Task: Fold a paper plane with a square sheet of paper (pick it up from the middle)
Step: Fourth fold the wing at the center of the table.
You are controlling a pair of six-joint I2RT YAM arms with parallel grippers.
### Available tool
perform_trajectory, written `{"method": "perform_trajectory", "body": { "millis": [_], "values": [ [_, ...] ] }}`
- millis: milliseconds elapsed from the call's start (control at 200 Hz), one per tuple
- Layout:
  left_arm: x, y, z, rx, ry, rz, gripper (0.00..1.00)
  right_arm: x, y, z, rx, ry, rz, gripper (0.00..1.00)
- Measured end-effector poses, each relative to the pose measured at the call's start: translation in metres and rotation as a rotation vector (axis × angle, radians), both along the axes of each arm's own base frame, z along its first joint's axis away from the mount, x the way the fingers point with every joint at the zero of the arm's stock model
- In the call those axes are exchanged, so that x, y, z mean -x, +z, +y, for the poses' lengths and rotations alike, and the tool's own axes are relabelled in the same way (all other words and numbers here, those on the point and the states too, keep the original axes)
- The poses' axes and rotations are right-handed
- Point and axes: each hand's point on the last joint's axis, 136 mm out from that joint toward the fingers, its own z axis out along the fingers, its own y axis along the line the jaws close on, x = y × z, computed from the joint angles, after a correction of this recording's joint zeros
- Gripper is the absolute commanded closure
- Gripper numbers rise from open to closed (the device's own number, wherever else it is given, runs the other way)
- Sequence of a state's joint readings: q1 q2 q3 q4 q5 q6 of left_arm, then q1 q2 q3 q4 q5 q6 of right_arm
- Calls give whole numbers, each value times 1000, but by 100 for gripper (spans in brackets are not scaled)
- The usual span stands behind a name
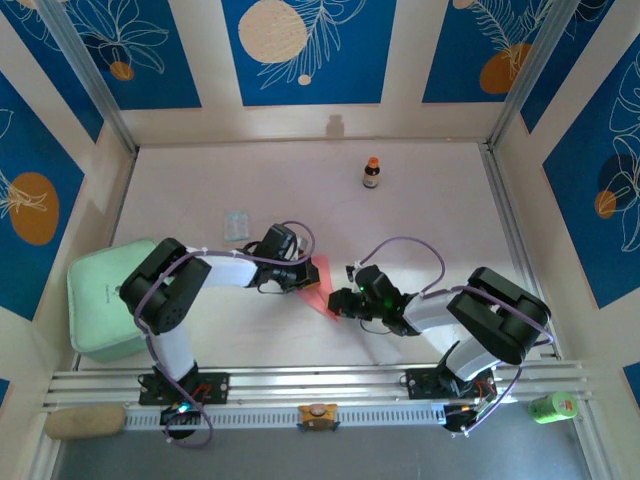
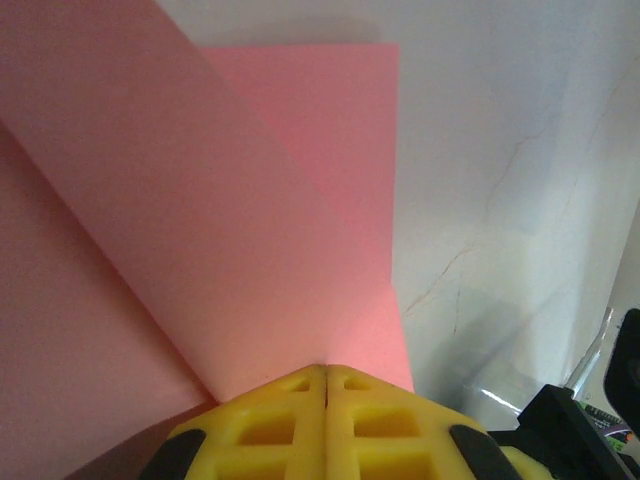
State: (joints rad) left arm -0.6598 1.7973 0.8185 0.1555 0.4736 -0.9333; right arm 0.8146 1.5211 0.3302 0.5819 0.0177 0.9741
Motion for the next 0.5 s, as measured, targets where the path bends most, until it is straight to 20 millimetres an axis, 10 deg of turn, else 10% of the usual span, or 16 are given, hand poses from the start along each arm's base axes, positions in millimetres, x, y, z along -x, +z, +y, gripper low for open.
{"method": "perform_trajectory", "body": {
  "millis": [500],
  "values": [
    [0, -4, -2, -14, -23, -4, 97, 2, 1, -1, 8, -1, 24, 90]
  ]
}}
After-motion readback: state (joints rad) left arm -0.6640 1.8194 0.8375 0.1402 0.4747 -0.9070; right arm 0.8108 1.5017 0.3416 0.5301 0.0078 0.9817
